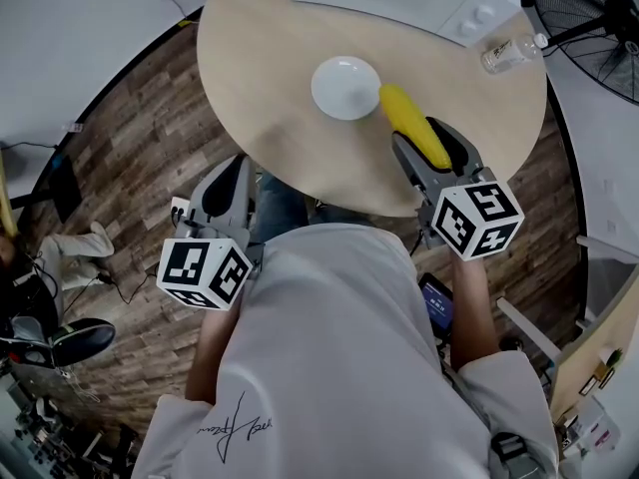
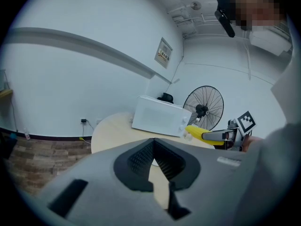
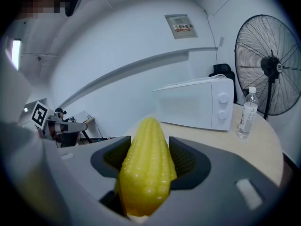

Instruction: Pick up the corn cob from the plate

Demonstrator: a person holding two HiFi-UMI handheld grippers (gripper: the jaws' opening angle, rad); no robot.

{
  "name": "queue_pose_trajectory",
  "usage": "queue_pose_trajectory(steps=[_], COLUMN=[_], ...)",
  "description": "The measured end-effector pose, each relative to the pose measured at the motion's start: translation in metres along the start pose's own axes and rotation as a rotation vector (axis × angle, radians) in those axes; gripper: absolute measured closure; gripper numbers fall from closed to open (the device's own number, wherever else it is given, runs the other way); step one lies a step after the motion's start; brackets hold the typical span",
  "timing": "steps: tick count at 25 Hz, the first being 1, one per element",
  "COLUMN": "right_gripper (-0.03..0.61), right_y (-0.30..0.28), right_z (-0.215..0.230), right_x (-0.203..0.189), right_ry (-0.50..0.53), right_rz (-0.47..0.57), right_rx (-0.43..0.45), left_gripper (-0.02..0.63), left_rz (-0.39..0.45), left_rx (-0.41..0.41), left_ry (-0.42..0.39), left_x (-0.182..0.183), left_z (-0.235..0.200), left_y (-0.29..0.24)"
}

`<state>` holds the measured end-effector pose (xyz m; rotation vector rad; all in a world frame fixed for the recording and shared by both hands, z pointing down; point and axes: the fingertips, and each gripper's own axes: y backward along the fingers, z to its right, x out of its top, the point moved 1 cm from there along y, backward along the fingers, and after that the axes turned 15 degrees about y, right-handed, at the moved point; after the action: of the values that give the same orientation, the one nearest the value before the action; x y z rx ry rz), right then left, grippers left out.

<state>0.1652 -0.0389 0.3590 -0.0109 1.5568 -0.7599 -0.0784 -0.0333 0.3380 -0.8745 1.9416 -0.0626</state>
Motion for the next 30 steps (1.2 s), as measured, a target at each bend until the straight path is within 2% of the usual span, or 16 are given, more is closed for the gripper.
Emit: queue_pose_trajectory(steps=[9, 30], right_gripper=[0.311, 0.311], right_y=[0.01, 0.009], right_z=[-0.004, -0.022], right_x=[0.016, 0.024], right_ry=[0.022, 0.022], right_rz=[0.077, 0.09], right_rx=[0.011, 0.019], left_gripper=[0.621, 0.621], left_rz=[0.012, -0.012], left_rx=[0.007, 0.002], left_ry=[0.003, -0.004], left_x=[0.003, -0.002], left_z=[0.001, -0.008], left_y=[0.004, 0.013])
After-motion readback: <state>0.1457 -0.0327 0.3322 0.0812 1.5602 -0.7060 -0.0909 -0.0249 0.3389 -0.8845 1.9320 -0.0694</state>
